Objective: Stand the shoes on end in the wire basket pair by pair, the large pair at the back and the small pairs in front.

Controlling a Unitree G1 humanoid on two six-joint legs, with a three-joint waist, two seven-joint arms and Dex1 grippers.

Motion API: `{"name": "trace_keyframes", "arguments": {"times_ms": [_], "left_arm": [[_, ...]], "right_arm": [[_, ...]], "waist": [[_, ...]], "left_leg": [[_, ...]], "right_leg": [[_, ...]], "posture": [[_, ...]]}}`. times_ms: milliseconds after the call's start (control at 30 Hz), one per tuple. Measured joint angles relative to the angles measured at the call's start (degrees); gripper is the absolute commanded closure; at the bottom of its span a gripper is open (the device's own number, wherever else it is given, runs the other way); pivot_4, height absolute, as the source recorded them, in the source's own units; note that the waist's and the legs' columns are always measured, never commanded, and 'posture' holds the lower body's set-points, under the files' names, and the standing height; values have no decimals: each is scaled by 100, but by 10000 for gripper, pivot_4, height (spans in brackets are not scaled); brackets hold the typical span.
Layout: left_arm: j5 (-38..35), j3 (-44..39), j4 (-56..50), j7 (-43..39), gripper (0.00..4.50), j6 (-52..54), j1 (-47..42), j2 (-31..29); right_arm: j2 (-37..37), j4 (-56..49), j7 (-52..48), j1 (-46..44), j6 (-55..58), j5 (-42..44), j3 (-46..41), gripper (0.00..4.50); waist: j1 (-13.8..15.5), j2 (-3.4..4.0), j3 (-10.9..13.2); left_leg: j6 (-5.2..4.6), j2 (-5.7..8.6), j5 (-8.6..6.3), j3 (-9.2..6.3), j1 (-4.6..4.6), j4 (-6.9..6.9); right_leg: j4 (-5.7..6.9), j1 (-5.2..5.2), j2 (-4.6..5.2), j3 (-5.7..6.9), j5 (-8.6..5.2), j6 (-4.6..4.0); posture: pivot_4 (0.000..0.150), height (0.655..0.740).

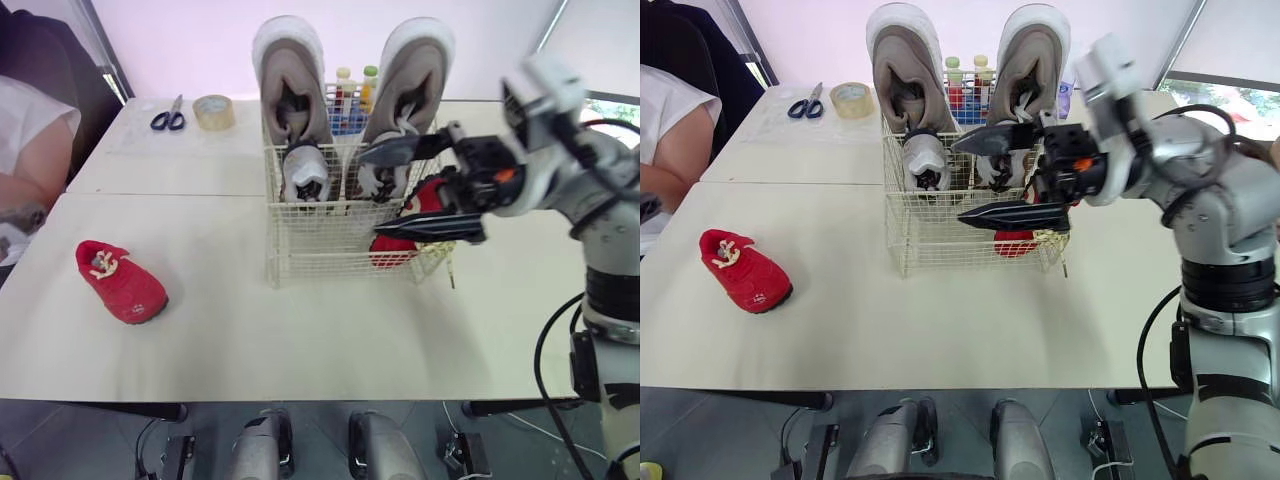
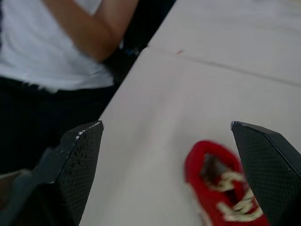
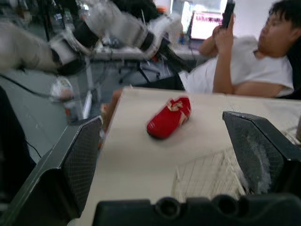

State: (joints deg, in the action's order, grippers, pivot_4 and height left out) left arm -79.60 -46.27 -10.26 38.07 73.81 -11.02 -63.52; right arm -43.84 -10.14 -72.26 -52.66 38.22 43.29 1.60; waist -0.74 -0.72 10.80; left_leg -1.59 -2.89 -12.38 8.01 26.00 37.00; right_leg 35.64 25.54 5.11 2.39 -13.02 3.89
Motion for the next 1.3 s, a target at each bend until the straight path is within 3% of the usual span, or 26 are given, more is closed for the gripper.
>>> {"name": "trace_keyframes", "arguments": {"times_ms": [200, 567, 700, 800, 1033, 1067, 1200, 1300], "left_arm": [[-375, -124, -15, 718, 503, -49, 347, 1059], [53, 631, 208, 492, 503, -576, -162, 1628], [464, 892, 751, 338, 503, -716, -402, 1934], [917, 1017, 1099, -42, 8608, -852, -557, 1952], [1573, 1157, 1346, -604, 42640, -953, -749, 2069], [1642, 1122, 1345, -617, 44565, -951, -749, 2099], [1847, 1043, 1264, -723, 44565, -969, -756, 2227], [2224, 1109, 904, -1261, 44565, -1324, -591, 2228]], "right_arm": [[-9, 154, -311, 43, -202, -236, 39, 0], [-229, -69, -169, 136, 54, -373, 19, 0], [-283, -304, 12, 254, 272, -307, -49, 0], [-301, -431, 155, 330, 356, -248, -109, 0], [-341, -537, 285, 412, 394, -230, -144, 0], [-343, -532, 285, 413, 394, -231, -147, 0], [-342, -464, 271, 412, 372, -248, -146, 0], [-346, -337, 257, 407, 348, -259, -146, 0]], "waist": [[-4, -27, -12], [-13, -27, -12], [-18, -27, -12], [-14, -28, -13], [-42, -26, -15], [-37, -24, -16], [-18, -25, -16], [-29, -32, -12]], "left_leg": [[5, 1, 2, -1, 1, -7], [6, 0, 2, 7, 4, -21], [8, 0, 4, 10, 9, -23], [9, -1, 5, 10, 9, -22], [8, -1, 4, 12, 8, -17], [9, -2, 5, 12, 7, -17], [12, -5, 7, 11, 7, -4], [11, -4, 7, 12, 9, 2]], "right_leg": [[3, -2, 28, 12, 4, -8], [-7, 28, 76, 87, 20, -34], [-5, 17, 76, 91, 20, -34], [-4, 17, 76, 96, 20, -34], [-1, 15, 84, 103, 23, -35], [5, 17, 83, 104, 23, -35], [28, 22, 83, 107, 22, -36], [27, 24, 89, 111, 25, -40]], "posture": [[1500, 7400], [1500, 7400], [1500, 7400], [1500, 7400], [1500, 7400], [1500, 7400], [1500, 7400], [1500, 7400]]}}
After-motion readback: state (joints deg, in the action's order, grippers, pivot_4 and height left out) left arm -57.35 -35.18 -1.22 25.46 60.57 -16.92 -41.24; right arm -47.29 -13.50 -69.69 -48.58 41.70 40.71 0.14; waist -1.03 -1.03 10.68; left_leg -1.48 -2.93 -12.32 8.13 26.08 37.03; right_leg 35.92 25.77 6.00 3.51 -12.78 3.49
